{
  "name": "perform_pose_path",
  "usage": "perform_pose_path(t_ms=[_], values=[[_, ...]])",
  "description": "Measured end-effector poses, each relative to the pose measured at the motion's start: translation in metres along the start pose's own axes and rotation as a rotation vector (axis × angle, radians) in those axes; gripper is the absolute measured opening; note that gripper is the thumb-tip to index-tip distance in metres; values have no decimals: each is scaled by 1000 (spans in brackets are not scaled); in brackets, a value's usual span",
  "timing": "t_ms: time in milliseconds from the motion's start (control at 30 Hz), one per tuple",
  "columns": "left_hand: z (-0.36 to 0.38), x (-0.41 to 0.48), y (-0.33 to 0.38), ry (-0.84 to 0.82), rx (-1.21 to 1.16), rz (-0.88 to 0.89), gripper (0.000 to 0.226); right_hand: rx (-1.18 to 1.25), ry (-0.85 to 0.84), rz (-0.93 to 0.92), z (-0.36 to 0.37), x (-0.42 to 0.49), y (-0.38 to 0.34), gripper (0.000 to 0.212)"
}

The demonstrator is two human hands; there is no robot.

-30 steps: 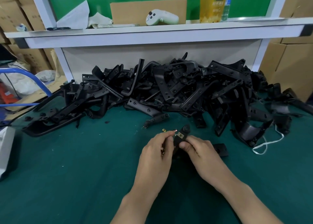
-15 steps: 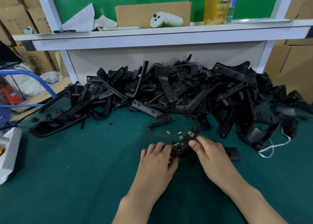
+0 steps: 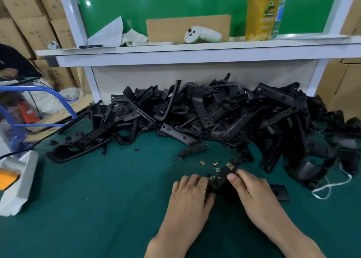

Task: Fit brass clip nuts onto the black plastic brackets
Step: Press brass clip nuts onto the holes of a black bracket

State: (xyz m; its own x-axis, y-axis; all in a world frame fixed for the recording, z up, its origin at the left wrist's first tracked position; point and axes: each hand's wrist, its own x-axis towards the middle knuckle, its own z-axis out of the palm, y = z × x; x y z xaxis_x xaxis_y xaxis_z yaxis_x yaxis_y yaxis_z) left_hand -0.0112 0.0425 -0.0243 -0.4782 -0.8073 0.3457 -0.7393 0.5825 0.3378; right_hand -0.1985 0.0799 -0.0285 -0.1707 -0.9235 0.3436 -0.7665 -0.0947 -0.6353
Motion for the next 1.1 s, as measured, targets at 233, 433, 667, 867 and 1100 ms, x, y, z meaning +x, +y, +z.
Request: perform_pose_path(t_ms=[233, 433, 667, 867, 1100], values=[[-1, 3, -1, 1, -9, -7, 28, -17, -1, -11, -1, 2, -5, 39], [-1, 4, -2, 23, -12, 4, 27, 11, -24, 12, -3, 2, -7, 30], [-2, 5, -2, -1, -12, -10, 27, 6, -13, 4, -4, 2, -12, 31], [-3, 4, -2, -13, -21, -20, 29, 12, -19, 13, -5, 2, -14, 33], [-3, 4, -2, -33, -18, -27, 37, 14, -30, 33, -6, 0, -15, 34]])
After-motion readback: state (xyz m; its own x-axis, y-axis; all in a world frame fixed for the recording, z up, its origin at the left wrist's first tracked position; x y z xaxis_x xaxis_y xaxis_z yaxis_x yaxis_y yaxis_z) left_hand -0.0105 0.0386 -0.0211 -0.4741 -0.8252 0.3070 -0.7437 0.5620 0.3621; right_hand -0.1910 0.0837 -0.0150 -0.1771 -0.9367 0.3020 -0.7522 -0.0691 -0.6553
